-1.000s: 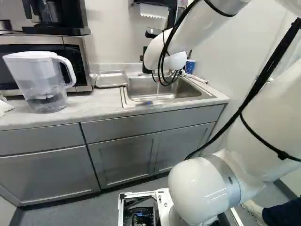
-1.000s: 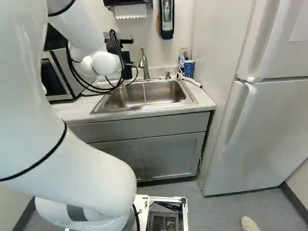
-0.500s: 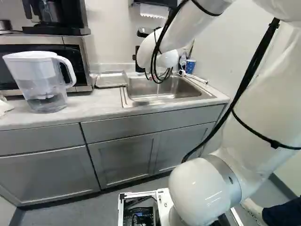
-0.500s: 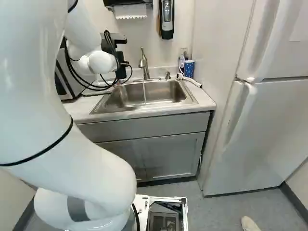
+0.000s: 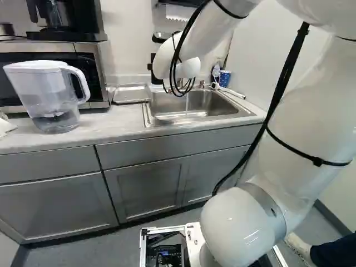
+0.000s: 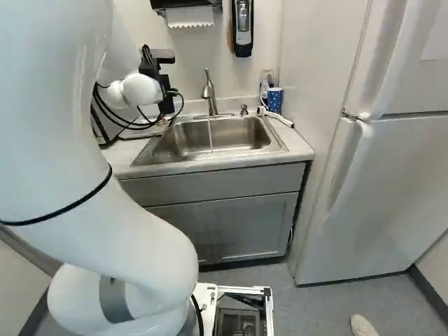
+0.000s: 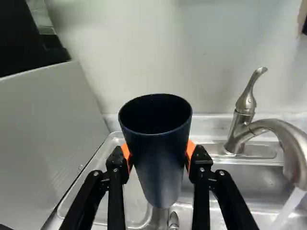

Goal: Rinse the cup and place it in the tray

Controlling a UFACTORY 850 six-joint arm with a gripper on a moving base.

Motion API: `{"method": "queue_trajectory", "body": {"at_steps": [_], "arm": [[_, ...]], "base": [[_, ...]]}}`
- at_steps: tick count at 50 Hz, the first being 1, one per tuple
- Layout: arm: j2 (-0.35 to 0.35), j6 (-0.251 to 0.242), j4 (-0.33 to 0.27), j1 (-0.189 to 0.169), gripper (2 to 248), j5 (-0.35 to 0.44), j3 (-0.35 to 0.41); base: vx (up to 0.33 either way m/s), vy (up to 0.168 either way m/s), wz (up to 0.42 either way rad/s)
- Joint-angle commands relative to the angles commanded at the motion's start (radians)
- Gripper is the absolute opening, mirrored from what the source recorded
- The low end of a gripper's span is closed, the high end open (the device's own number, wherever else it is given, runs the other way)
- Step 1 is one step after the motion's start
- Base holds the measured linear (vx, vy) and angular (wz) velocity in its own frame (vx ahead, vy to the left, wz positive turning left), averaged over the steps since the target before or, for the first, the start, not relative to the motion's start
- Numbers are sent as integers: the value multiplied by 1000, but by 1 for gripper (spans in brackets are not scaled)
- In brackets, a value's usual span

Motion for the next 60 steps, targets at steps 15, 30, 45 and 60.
{"method": "queue_trajectory", "body": {"at_steps": [15, 30, 45, 60], "arm": [[-47, 0, 0, 37, 125, 12, -47], [-119, 0, 0, 70, 125, 17, -96], [-190, 0, 0, 94, 125, 56, -141], [-244, 0, 0, 104, 125, 88, -170]], "base": [[0, 0, 0], [0, 0, 0], [0, 0, 0], [0, 0, 0]]}}
